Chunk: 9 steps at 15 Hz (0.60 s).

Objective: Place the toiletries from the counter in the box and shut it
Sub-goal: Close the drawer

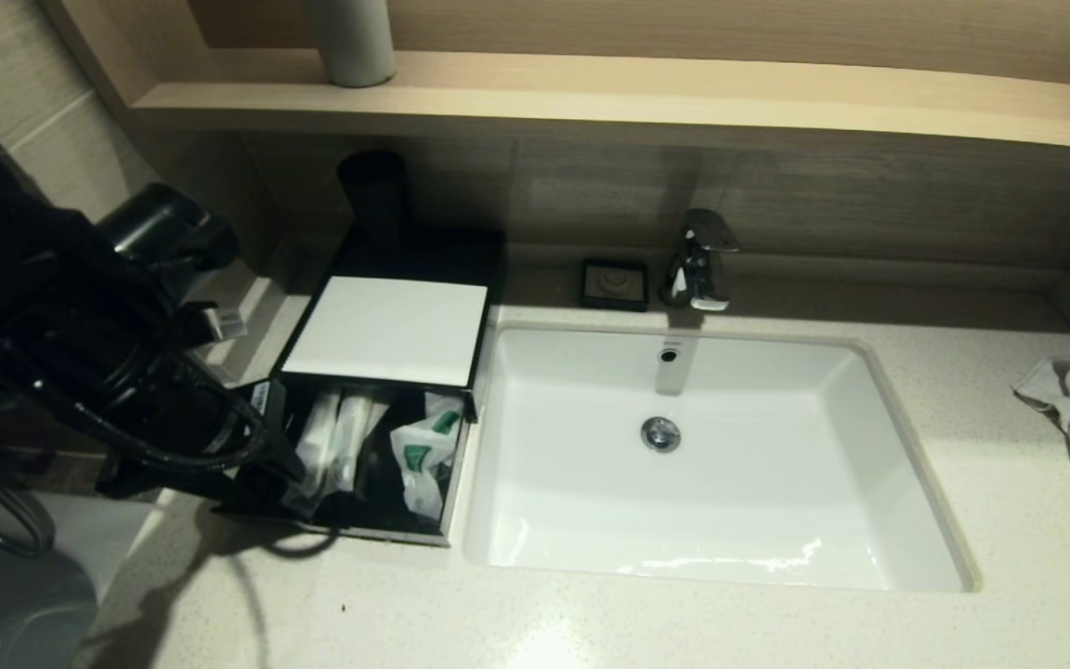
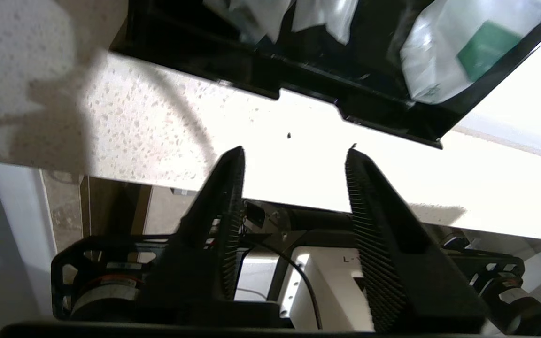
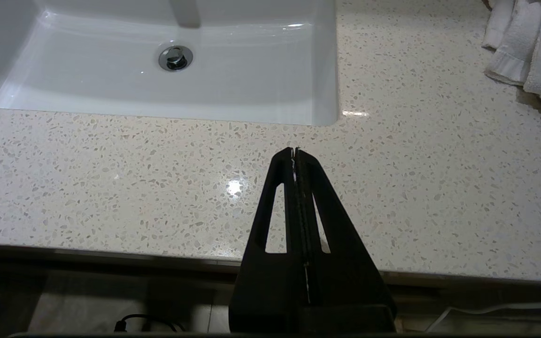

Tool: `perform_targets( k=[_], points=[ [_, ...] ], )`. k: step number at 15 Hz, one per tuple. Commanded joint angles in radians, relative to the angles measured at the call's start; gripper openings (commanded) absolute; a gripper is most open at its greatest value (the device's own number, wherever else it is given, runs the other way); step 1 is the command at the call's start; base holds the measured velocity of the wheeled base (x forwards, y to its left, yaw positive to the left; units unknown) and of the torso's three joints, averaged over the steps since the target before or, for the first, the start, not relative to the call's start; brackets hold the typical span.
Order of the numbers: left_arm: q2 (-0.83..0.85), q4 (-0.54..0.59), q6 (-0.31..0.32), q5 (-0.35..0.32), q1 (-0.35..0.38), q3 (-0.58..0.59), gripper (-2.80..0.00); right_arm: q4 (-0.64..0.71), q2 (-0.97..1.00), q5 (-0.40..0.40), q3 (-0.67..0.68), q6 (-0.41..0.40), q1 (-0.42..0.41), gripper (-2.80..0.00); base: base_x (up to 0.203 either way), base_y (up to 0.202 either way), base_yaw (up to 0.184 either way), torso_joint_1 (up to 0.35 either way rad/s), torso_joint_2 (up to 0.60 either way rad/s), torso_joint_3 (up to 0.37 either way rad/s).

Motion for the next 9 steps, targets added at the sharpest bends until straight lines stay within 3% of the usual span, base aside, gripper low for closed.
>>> perform_targets(
  k=[1, 4, 9],
  points=[
    [-0.037, 0.004, -0.002, 0.009, -0.001, 0.058, -2.8, 0.0, 0.0, 0.0, 0.0, -0.001, 0.0, -2.8, 0.0, 0.0, 0.0, 0.0, 0.0, 0.0],
    [-0.053, -0.041, 0.018, 0.054, -0.014, 0.155, -2.8, 0.0, 0.0, 0.0, 0.0, -0.001, 0.0, -2.8, 0.0, 0.0, 0.0, 0.0, 0.0, 0.0],
    [-0.083, -0.232, 0.025, 0.134, -0.06, 0.334, -2.8, 0.001, 0.0, 0.0, 0.0, -0.001, 0.0, -2.8, 0.0, 0.0, 0.0, 0.0, 0.0, 0.0]
  ],
)
